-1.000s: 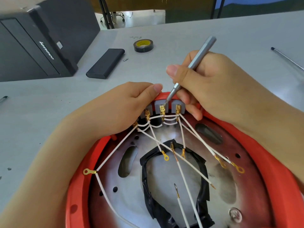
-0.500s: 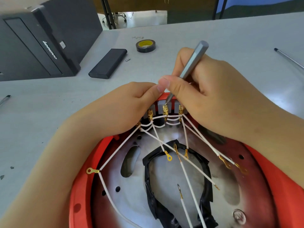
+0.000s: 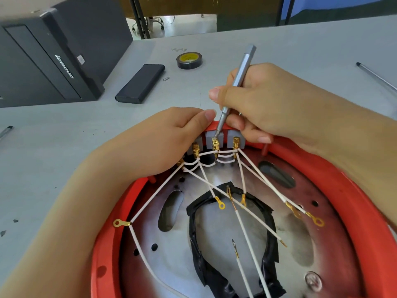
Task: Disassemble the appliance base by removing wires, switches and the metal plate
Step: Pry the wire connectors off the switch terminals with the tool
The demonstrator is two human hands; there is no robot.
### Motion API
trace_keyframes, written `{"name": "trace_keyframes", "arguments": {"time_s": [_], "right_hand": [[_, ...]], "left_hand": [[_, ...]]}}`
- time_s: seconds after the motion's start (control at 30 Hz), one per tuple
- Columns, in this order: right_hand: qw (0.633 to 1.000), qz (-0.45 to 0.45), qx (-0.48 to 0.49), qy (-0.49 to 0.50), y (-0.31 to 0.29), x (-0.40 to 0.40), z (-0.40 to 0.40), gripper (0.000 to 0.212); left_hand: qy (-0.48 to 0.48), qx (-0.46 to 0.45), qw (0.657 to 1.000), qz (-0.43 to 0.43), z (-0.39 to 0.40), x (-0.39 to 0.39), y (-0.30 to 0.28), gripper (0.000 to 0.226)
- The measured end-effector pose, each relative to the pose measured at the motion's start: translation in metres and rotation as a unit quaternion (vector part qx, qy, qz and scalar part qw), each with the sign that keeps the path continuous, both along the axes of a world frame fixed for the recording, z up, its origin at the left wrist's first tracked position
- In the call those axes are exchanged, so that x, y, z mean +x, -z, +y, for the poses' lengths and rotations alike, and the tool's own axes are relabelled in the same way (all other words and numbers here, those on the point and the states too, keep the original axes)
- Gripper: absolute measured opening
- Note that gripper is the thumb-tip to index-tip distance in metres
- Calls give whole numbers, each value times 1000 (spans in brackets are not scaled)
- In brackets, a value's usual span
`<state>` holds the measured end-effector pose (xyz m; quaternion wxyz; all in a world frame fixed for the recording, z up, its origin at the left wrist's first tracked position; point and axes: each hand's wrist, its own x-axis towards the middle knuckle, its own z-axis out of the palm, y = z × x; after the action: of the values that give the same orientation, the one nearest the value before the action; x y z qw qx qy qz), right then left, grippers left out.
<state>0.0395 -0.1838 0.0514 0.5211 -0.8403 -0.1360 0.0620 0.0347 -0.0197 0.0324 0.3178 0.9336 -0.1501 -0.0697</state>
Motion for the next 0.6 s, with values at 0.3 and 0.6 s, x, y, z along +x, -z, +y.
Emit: {"name": "trace_keyframes", "arguments": {"time_s": [0.3,0.6], "right_hand": [[989,-130,-71,-11,2,-17,-2,26],[991,-127,-48,-2,4,-18,-2,28]], "left_hand": [[8,-3,1000,-9,1,-2,-1,51],[2,-3,1000,-10,-1,-4,-3,58]]}}
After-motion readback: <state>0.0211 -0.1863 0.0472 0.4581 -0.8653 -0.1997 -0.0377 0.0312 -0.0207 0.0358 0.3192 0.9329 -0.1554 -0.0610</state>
